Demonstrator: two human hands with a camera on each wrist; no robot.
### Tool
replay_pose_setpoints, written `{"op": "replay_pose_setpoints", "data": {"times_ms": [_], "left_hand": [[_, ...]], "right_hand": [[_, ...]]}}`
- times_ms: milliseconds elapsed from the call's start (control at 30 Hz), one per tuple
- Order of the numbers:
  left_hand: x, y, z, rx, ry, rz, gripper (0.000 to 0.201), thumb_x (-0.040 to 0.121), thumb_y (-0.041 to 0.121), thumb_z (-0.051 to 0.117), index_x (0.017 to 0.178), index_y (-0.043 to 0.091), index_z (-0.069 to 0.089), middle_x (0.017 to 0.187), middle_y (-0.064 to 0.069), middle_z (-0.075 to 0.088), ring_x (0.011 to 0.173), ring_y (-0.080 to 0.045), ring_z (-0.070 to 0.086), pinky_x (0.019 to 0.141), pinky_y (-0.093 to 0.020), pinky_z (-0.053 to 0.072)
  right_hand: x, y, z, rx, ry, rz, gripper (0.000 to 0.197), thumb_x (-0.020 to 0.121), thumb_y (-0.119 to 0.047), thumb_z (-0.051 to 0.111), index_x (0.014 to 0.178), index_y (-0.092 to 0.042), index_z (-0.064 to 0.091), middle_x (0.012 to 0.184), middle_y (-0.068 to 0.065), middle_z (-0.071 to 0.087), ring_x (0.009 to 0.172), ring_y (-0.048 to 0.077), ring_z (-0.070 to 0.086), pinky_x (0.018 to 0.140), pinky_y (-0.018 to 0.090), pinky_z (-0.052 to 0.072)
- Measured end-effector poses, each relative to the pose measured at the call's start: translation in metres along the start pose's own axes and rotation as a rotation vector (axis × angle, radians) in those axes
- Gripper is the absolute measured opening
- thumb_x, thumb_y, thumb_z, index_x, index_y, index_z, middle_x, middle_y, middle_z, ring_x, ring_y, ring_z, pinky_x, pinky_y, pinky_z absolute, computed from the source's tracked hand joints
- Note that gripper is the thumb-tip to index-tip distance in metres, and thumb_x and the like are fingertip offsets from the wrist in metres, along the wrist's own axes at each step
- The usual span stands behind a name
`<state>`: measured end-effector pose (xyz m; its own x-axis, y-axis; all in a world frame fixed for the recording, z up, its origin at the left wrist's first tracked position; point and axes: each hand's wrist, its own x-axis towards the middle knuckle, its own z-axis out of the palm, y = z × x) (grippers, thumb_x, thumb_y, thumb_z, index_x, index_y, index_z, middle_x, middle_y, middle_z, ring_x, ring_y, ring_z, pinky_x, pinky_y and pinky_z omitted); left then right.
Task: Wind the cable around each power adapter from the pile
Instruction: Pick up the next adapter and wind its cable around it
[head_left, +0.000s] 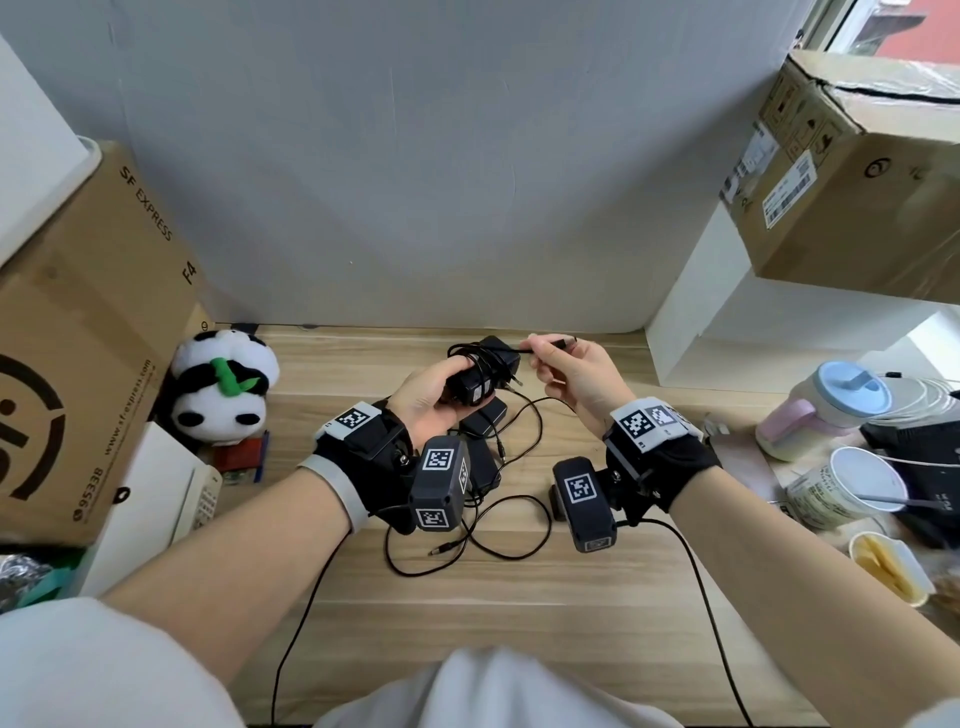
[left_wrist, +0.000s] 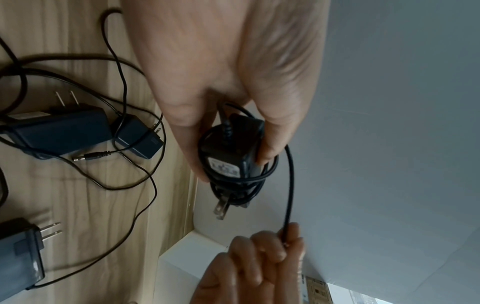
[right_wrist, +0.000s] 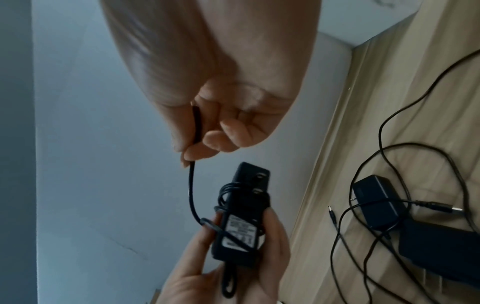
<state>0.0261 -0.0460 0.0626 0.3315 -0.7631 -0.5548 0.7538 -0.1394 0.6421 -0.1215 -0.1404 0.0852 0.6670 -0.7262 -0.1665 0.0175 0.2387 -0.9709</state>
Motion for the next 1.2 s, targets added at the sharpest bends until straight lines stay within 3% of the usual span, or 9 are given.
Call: {"op": "replay_pose_setpoints", "data": {"times_ms": [167,233,400,633,767,900,1000,1100,1200], "left_hand": [[0.002,0.004,0.001,-0.148,0.010,0.052,0.028,0.095,0.008,0.047,0.121,-0.002,0.049,0.123,-0.025,0.054,0.095,-0.032,0.058,0.071,-0.038,0.058],[0.000,0.003,0.004,-0.165,-0.003,0.052,0.022,0.095,0.008,0.046,0.115,0.002,0.052,0.125,-0.024,0.053,0.096,-0.032,0.057,0.066,-0.037,0.059],[-0.004,0.001,0.007,-0.120,0.029,0.051,0.014,0.093,0.010,0.052,0.104,0.001,0.055,0.112,-0.022,0.059,0.099,-0.033,0.059,0.065,-0.035,0.059],[-0.009,-0.001,0.006,0.130,0.044,0.131,0.002,0.087,0.002,0.059,0.089,0.002,0.061,0.081,-0.013,0.063,0.068,-0.019,0.062,0.051,-0.023,0.053],[-0.013,-0.008,0.010,0.171,0.010,0.124,0.003,0.089,0.003,0.058,0.088,0.002,0.060,0.073,-0.009,0.065,0.055,-0.014,0.065,0.046,-0.020,0.050],[-0.012,-0.013,0.016,0.216,-0.048,0.124,0.007,0.091,0.010,0.056,0.094,0.007,0.062,0.086,-0.010,0.064,0.075,-0.018,0.062,0.059,-0.024,0.055],[-0.010,-0.015,0.018,0.329,-0.072,0.090,0.018,0.092,0.017,0.056,0.108,0.011,0.061,0.098,-0.010,0.065,0.090,-0.022,0.062,0.076,-0.032,0.055],[-0.010,-0.015,0.018,0.544,-0.048,0.097,0.028,0.088,0.028,0.061,0.114,0.018,0.058,0.100,-0.006,0.066,0.093,-0.019,0.062,0.074,-0.030,0.052],[-0.008,-0.016,0.018,0.648,-0.046,0.163,0.047,0.078,0.029,0.072,0.120,0.017,0.054,0.112,-0.010,0.065,0.098,-0.023,0.065,0.086,-0.038,0.053]], "right_hand": [[-0.010,0.013,-0.001,-0.064,-0.028,0.094,0.013,0.093,-0.010,0.055,0.088,-0.011,0.067,0.061,-0.003,0.058,0.048,0.006,0.044,0.045,0.015,0.034],[-0.012,0.019,0.002,-0.045,-0.028,0.153,0.012,0.092,-0.009,0.055,0.084,-0.011,0.064,0.062,0.001,0.057,0.046,0.007,0.045,0.045,0.015,0.037],[-0.011,0.023,0.005,0.022,0.007,0.208,0.011,0.090,-0.010,0.059,0.080,-0.011,0.060,0.059,-0.001,0.059,0.045,0.005,0.048,0.046,0.013,0.044],[-0.011,0.012,0.004,0.286,0.087,0.119,0.008,0.086,-0.014,0.064,0.079,-0.016,0.061,0.065,-0.004,0.060,0.054,0.004,0.052,0.047,0.012,0.042],[-0.006,0.011,0.012,0.050,0.193,0.001,0.008,0.087,-0.018,0.064,0.080,-0.021,0.061,0.076,-0.008,0.061,0.072,0.003,0.055,0.067,0.019,0.044],[-0.006,0.017,0.022,-0.008,0.134,-0.003,0.006,0.094,-0.022,0.054,0.089,-0.021,0.057,0.088,-0.008,0.062,0.080,0.000,0.058,0.071,0.018,0.046],[-0.001,0.022,0.029,0.047,0.121,0.028,0.012,0.097,-0.022,0.048,0.091,-0.018,0.057,0.095,0.003,0.062,0.087,0.012,0.059,0.077,0.033,0.051],[0.006,0.026,0.032,-0.041,0.237,-0.023,0.014,0.096,-0.021,0.050,0.086,-0.018,0.059,0.096,0.011,0.062,0.093,0.023,0.058,0.094,0.047,0.047],[0.007,0.026,0.035,-0.152,0.342,-0.126,0.016,0.097,-0.018,0.046,0.082,-0.018,0.052,0.082,0.002,0.058,0.085,0.019,0.056,0.083,0.034,0.048]]}}
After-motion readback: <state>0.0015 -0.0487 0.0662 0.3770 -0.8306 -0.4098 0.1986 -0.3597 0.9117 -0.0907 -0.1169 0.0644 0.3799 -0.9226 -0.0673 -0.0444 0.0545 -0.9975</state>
